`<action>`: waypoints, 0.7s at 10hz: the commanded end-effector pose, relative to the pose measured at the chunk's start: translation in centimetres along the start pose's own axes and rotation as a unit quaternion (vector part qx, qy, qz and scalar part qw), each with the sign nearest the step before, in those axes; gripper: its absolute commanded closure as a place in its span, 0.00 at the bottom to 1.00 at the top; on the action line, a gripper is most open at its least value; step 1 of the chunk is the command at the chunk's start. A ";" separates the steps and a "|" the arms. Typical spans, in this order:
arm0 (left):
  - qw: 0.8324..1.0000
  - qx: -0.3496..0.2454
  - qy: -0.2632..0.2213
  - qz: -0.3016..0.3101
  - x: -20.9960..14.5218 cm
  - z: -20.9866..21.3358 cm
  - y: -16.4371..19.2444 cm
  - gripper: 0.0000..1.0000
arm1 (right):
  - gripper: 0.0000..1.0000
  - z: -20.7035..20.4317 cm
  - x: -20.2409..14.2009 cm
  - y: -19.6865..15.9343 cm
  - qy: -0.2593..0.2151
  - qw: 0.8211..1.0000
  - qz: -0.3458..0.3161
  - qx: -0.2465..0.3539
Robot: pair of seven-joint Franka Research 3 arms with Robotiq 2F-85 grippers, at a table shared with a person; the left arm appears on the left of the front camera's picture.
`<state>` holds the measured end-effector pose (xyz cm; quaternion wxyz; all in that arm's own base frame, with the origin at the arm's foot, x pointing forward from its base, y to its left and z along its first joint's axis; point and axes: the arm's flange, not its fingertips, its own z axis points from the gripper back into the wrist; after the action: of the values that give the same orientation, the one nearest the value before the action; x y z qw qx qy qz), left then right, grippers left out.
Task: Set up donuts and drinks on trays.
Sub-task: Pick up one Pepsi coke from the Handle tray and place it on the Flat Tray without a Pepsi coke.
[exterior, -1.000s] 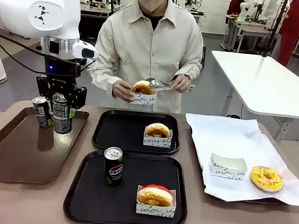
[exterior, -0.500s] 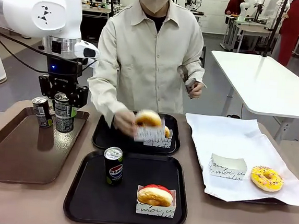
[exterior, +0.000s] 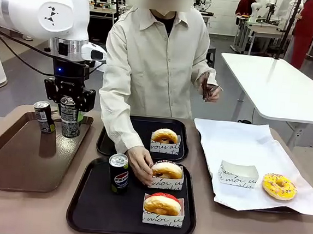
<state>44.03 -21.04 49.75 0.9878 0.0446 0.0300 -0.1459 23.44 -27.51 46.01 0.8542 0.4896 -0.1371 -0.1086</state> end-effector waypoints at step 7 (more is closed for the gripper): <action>1.000 0.007 -0.023 -0.004 1.1 0.0 -1.1 0.40 | 0.00 0.1 0.1 -0.1 -0.004 1.000 0.004 0.010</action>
<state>44.29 -21.70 49.34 0.9871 0.0434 0.0277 -0.1514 23.44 -27.51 46.01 0.8542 0.4896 -0.1371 -0.1086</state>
